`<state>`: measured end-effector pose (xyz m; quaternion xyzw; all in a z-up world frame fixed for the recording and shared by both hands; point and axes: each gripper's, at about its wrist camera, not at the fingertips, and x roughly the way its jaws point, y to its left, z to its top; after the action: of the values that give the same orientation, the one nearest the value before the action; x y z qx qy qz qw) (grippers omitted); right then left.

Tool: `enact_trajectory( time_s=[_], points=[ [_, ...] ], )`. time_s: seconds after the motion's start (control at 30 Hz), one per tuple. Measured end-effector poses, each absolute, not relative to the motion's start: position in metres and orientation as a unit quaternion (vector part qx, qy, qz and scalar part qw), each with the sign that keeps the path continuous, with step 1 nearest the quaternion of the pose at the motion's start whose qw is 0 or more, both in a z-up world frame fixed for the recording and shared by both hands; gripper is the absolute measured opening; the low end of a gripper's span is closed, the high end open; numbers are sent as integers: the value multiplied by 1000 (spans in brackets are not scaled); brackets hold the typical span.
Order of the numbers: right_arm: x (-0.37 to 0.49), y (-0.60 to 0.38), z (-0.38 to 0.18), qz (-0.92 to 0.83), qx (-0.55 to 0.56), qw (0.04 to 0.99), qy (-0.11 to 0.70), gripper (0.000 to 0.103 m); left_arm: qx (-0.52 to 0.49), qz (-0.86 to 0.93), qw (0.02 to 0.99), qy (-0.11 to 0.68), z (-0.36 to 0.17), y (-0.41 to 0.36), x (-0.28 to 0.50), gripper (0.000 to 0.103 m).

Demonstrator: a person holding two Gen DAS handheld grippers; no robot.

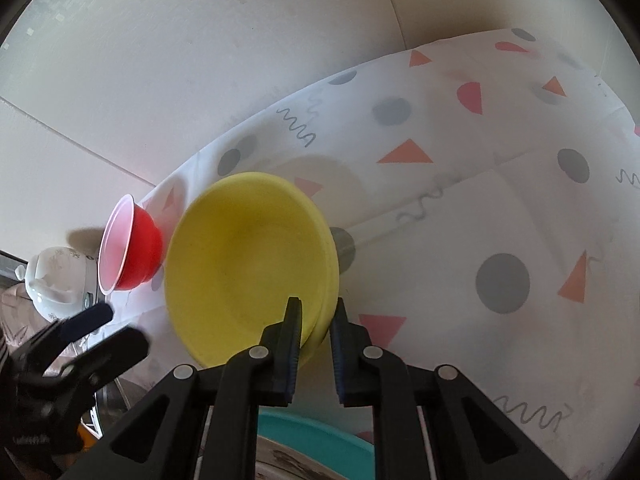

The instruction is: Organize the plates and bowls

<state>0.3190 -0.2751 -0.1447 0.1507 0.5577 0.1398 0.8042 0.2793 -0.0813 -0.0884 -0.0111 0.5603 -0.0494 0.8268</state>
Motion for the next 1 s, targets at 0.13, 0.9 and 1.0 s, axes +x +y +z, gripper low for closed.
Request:
enact_trajectory(
  time_s=[0.13,0.9,1.0],
  points=[
    [318,-278,-146,137,157,804,556,14,-7,-56,815,577,-102,-90,290,62],
    [309,-284,-136,148,174,806,546,12,13,-88,815,573,-108,-101,281,14],
    [304,-285,-132,148,176,808,542,10,22,-90,822,562,-100,-100,274,14]
  ],
)
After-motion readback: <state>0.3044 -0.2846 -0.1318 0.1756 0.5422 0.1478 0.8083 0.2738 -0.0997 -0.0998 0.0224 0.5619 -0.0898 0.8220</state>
